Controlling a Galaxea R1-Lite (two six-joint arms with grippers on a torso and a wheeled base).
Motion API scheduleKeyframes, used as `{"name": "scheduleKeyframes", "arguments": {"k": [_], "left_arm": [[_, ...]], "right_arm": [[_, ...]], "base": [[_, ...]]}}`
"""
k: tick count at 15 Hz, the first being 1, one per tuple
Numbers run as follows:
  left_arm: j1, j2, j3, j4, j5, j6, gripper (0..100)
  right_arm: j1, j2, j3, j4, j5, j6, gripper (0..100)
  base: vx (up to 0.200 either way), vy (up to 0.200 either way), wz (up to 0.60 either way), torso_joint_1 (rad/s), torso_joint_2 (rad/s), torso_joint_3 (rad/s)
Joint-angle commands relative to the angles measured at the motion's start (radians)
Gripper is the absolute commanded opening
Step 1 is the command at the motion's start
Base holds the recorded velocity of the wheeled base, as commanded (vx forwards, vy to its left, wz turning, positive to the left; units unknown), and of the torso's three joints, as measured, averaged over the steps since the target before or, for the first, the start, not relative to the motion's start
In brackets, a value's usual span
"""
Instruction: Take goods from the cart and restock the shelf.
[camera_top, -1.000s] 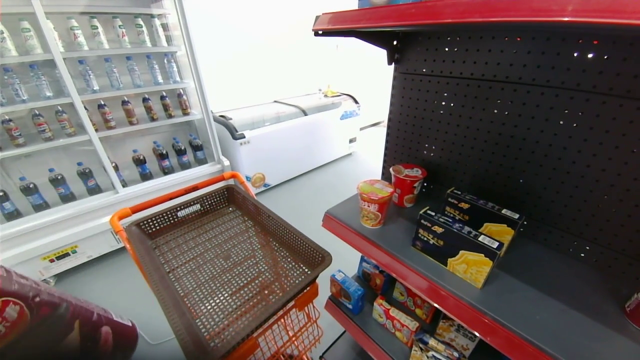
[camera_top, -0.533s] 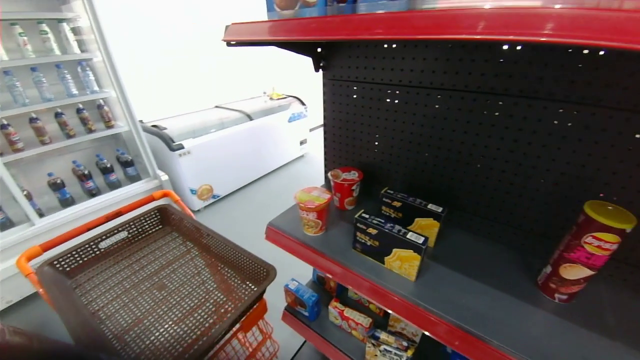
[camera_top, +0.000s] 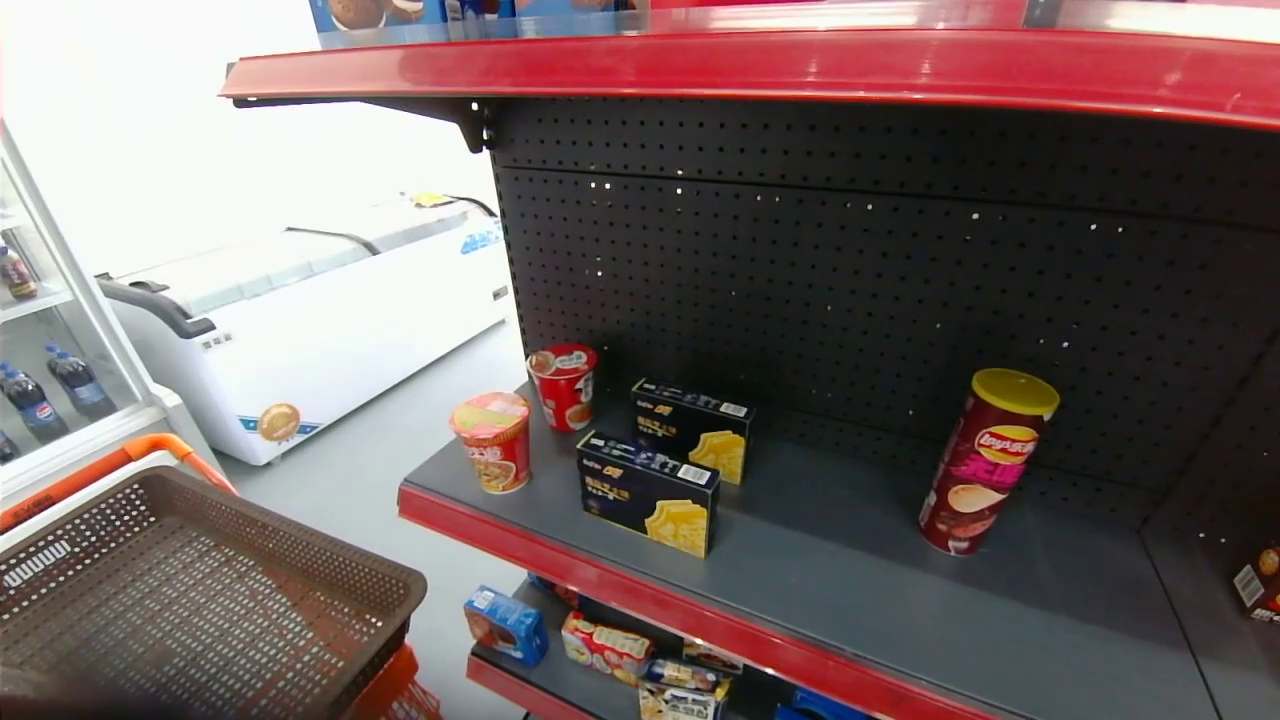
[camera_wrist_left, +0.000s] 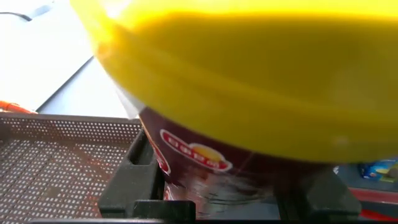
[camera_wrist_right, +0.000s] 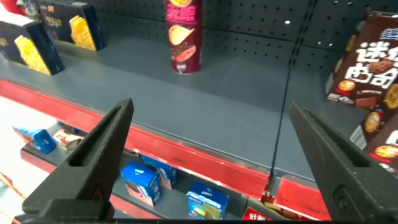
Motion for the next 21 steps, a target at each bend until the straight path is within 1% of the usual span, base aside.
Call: {"name": "scheduleKeyframes", "arguments": {"k": [1,13,21], "left_arm": [[0.000,0.004,0.005,-0.001,0.000,0.000,0],[0.002,-0.013,0.014,-0.001,0.005,0.000,0],[0.002,-0.013,0.017,-0.001,0.005,0.000,0]], "right_arm": [[0.000,0.001,0.000,-0.002,0.000,-0.001,100],[0.000,0.001,0.000,-0.002,0.000,0.003,100],[0.002,0.001,0.000,-0.002,0.000,0.002,100]], "base": [[0.000,0.000,0.00,0.000,0.00,0.000],[0.000,0.000,0.00,-0.007,0.02,0.009],[0.000,0.000,-0.60,0.000,0.01,0.006]]}}
